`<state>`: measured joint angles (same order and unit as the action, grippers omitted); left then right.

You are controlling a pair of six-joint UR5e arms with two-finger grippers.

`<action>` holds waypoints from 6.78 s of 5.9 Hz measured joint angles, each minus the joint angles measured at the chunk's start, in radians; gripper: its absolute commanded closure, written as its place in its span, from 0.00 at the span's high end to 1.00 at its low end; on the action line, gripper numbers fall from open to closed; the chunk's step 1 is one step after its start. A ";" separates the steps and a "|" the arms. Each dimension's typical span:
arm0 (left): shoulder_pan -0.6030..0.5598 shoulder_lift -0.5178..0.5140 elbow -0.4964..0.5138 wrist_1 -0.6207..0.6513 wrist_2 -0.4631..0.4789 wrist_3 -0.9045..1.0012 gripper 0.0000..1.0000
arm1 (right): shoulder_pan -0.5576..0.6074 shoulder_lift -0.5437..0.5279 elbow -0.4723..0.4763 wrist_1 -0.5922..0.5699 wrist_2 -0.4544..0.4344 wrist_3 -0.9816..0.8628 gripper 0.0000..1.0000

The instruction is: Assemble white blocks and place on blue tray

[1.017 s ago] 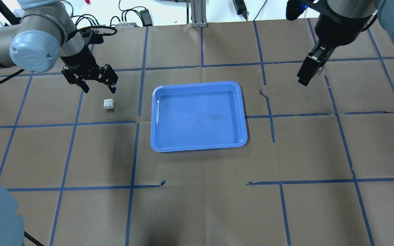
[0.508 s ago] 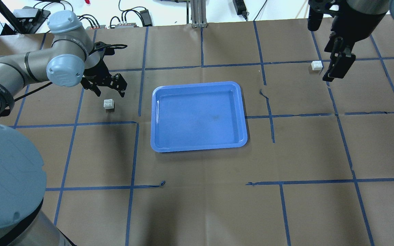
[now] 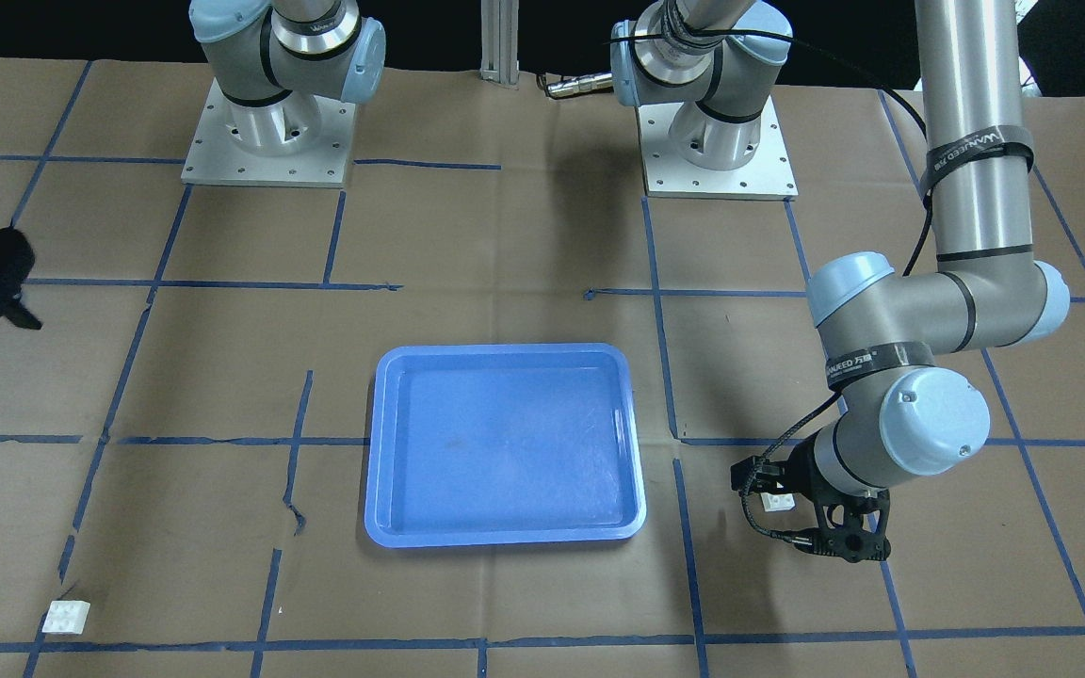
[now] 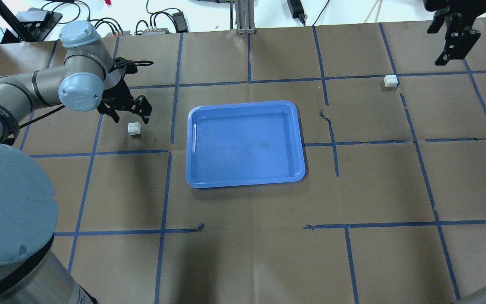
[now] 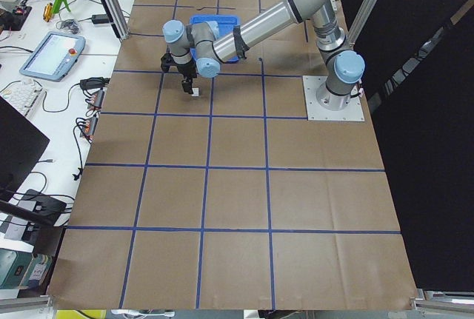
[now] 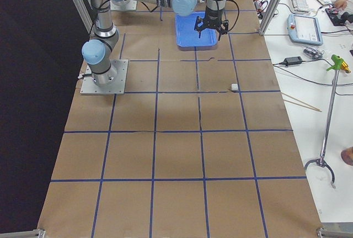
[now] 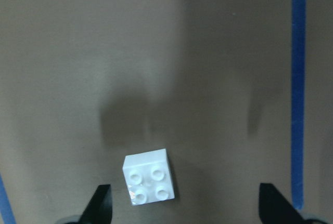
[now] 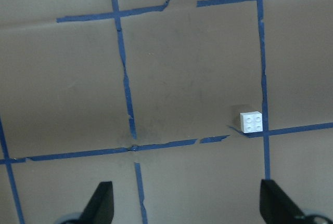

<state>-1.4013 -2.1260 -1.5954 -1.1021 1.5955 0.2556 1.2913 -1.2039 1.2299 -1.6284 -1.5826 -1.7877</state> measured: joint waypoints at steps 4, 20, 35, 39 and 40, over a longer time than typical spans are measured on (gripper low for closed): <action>0.002 -0.018 -0.040 0.064 0.000 0.005 0.00 | -0.117 0.277 -0.201 0.000 0.198 -0.220 1.00; -0.498 0.024 -0.107 0.180 -0.065 0.913 0.07 | -0.216 0.485 -0.030 -0.159 0.545 -0.366 0.61; -0.418 0.364 -0.075 -0.108 0.002 0.503 0.98 | -0.143 0.192 0.071 -0.048 0.584 -0.257 0.12; -0.412 0.498 0.018 -0.416 0.004 -0.019 0.99 | -0.138 0.134 0.145 -0.041 0.585 -0.239 0.15; -0.412 0.512 0.055 -0.497 0.000 -0.093 0.99 | -0.138 0.127 0.162 -0.040 0.588 -0.237 0.18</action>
<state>-1.8132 -1.6139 -1.5401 -1.5991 1.5954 0.1627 1.1534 -1.0770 1.3923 -1.6686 -0.9951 -2.0247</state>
